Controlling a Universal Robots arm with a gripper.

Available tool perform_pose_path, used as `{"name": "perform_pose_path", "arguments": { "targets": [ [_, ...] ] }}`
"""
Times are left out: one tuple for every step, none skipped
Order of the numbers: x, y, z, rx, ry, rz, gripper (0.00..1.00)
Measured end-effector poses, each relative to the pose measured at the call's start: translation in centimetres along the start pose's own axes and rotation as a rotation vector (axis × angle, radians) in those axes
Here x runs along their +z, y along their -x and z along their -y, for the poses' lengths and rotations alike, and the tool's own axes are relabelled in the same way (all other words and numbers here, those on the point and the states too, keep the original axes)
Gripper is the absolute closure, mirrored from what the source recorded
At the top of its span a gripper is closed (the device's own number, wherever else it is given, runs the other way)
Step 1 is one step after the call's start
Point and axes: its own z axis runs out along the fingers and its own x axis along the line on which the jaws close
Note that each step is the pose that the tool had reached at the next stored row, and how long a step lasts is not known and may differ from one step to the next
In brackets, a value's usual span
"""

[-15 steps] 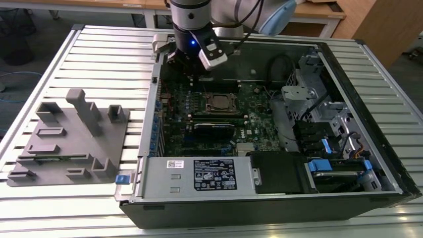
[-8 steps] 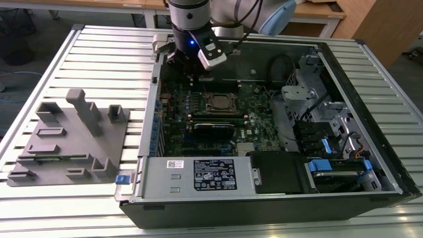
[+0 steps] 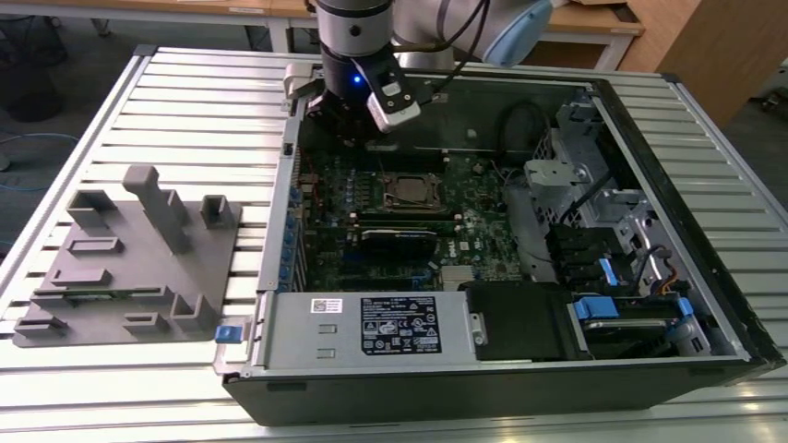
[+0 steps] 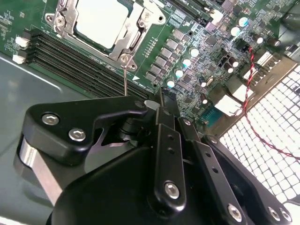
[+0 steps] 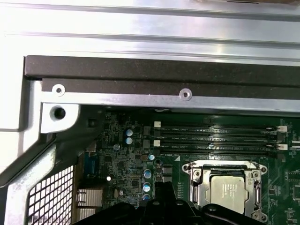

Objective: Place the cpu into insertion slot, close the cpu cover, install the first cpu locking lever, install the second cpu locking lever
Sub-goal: 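Install the first cpu locking lever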

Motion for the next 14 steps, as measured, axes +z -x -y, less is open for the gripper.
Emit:
{"name": "perform_pose_path", "arguments": {
  "targets": [
    [0.00,0.00,0.00,0.000,0.0019,0.0001,0.89],
    [0.00,0.01,0.00,0.000,0.0057,0.0003,0.89],
    [-0.03,0.01,0.00,0.000,0.0100,0.0002,0.89],
    [-0.06,0.01,-0.01,0.001,0.0143,0.0003,0.89],
    [-0.08,0.01,-0.01,0.001,0.0204,0.0005,0.89],
    [-0.10,0.01,-0.01,0.001,0.0282,0.0006,0.89],
    [-0.11,0.01,-0.01,0.002,0.0400,0.0008,0.89],
    [-0.11,0.01,-0.01,0.002,0.0552,0.0011,0.89],
    [-0.11,0.01,-0.01,0.003,0.0724,0.0013,0.89],
    [-0.11,0.01,-0.01,0.004,0.0891,0.0017,0.89],
    [-0.11,0.01,-0.01,0.005,0.1044,0.0019,0.89],
    [-0.10,0.01,-0.01,0.005,0.1178,0.0021,0.89],
    [-0.11,0.01,-0.01,0.005,0.1233,0.0022,0.89],
    [-0.11,0.01,-0.01,0.006,0.1241,0.0022,0.89]
  ]
}}
